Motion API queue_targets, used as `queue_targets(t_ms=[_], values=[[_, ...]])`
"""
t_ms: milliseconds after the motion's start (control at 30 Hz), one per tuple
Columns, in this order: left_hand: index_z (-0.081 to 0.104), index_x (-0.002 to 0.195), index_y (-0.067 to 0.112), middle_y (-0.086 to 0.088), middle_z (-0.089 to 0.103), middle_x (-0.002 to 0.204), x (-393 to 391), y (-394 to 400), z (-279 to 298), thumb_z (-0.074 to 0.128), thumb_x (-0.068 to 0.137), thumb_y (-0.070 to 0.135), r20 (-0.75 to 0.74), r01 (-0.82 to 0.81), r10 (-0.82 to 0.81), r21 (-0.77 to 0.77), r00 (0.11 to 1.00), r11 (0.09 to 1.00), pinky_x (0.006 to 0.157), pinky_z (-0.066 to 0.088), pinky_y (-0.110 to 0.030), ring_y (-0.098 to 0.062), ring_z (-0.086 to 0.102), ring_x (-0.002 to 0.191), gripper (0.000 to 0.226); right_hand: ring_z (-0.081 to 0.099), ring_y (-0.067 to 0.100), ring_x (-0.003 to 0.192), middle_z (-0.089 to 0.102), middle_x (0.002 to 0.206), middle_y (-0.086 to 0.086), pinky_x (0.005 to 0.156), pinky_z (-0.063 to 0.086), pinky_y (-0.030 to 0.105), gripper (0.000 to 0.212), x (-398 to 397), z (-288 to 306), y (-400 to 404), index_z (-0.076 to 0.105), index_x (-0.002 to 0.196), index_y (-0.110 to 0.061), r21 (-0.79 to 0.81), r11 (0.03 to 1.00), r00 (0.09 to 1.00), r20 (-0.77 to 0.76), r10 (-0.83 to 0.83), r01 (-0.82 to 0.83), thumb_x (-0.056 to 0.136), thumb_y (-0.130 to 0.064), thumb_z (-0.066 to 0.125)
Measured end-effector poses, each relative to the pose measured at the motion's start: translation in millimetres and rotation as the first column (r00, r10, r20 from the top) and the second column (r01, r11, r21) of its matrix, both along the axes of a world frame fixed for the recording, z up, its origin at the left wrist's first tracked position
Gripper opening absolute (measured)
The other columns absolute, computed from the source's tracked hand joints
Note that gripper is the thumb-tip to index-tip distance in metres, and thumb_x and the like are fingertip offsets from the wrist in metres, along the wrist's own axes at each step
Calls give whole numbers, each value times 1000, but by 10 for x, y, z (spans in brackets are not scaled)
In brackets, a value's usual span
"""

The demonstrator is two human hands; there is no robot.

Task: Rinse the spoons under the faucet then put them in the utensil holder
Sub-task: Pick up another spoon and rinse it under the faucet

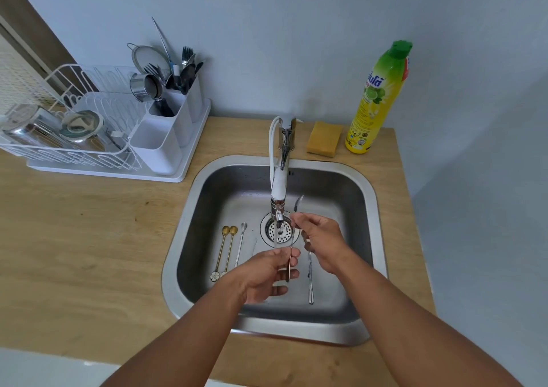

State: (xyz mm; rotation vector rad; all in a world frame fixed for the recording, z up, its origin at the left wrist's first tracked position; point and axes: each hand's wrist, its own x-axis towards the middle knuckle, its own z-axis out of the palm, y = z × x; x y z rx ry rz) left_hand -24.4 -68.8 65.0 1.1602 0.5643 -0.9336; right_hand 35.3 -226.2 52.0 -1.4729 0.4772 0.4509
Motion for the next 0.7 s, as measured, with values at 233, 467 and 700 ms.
queue_targets(t_ms=[233, 467, 700], values=[[75, 113, 22, 7, 70, 91, -40, -127, -96, 51, 108, 37, 40, 19, -16, -65, 999, 998, 78, 46, -34, -15, 62, 89, 29, 52, 7, 60, 79, 83, -8, 54, 45, 26, 16, 25, 25, -112, 82, 90, -22, -150, 987, 998, -29, 58, -62, 86, -38, 81], [73, 120, 21, 3, 74, 114, -33, 46, -304, 58, 104, 38, 93, 300, -395, 500, 914, 812, 73, 46, -28, -13, 63, 90, 27, 63, 17, 70, 77, 79, 2, 67, 44, 23, 21, -22, -200, -241, 82, 79, -16, -622, 782, 999, 44, -22, 45, 93, -27, 71], [78, 106, 15, -2, 75, 103, -35, 460, -589, 65, 101, 27, 100, 223, -438, 748, 894, 626, 88, 52, -33, -19, 67, 95, 18, 67, 29, 83, 75, 96, 12, 68, 49, 26, 22, -183, -541, -268, 81, 97, -14, -807, 557, 980, -187, 74, -196, 100, -24, 63]])
